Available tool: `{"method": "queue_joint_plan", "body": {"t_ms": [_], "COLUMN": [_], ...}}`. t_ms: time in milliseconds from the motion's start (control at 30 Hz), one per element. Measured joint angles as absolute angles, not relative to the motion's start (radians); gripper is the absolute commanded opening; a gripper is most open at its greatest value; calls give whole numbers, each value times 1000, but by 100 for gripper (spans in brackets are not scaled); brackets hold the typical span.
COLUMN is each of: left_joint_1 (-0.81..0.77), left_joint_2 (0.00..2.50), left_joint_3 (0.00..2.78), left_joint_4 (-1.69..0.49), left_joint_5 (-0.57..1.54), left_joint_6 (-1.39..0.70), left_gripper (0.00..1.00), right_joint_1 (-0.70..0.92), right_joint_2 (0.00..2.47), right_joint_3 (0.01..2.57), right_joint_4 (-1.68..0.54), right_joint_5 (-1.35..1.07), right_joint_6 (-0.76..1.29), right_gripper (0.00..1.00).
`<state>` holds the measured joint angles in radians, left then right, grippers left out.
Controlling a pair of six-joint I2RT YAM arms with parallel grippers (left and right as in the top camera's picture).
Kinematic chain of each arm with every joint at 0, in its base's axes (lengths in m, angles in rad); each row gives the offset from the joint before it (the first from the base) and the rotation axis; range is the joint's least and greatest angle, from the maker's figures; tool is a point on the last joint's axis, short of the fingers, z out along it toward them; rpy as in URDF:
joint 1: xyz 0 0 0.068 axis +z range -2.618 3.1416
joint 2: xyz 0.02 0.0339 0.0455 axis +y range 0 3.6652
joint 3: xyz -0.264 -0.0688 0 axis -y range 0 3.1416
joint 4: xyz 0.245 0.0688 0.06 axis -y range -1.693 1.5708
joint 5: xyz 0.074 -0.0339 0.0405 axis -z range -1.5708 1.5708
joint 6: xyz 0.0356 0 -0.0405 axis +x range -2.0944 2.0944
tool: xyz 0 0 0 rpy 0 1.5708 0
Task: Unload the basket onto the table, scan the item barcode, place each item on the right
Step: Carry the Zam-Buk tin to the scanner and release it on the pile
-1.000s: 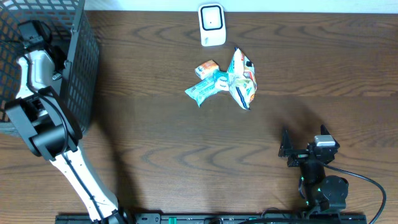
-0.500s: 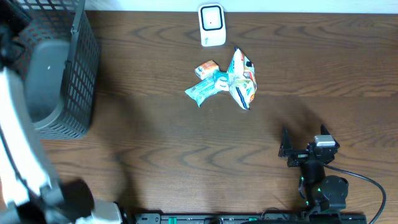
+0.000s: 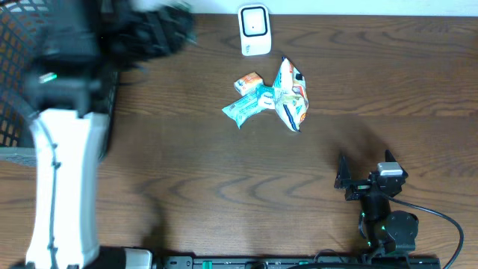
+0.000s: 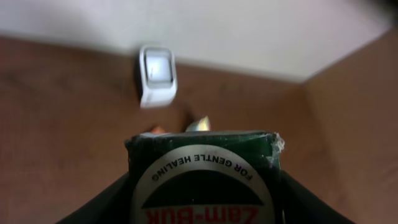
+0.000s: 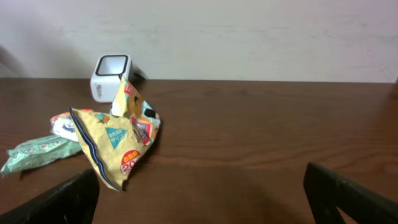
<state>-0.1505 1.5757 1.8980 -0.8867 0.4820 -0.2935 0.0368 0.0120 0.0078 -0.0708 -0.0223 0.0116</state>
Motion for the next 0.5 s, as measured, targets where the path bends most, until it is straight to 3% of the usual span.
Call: {"method": "queue_joint_plan", "body": {"t_ms": [233,500], "left_joint_1": [-351,-422], "left_joint_2": [1784,1997], "left_joint_3": [1878,1872], "left_joint_4": [-928,-892], "left_joint_5": [245,172], "left_joint_6": [-250,-235], "left_gripper": [49,53], "right_joint_1": [37,37], "right_joint_2": [12,12], "right_joint_3": [8,8], "right_joint_4": [-71,-71], "right_joint_5": [-22,-22], "right_joint_6": [11,11], "right_gripper": [99,99]}}
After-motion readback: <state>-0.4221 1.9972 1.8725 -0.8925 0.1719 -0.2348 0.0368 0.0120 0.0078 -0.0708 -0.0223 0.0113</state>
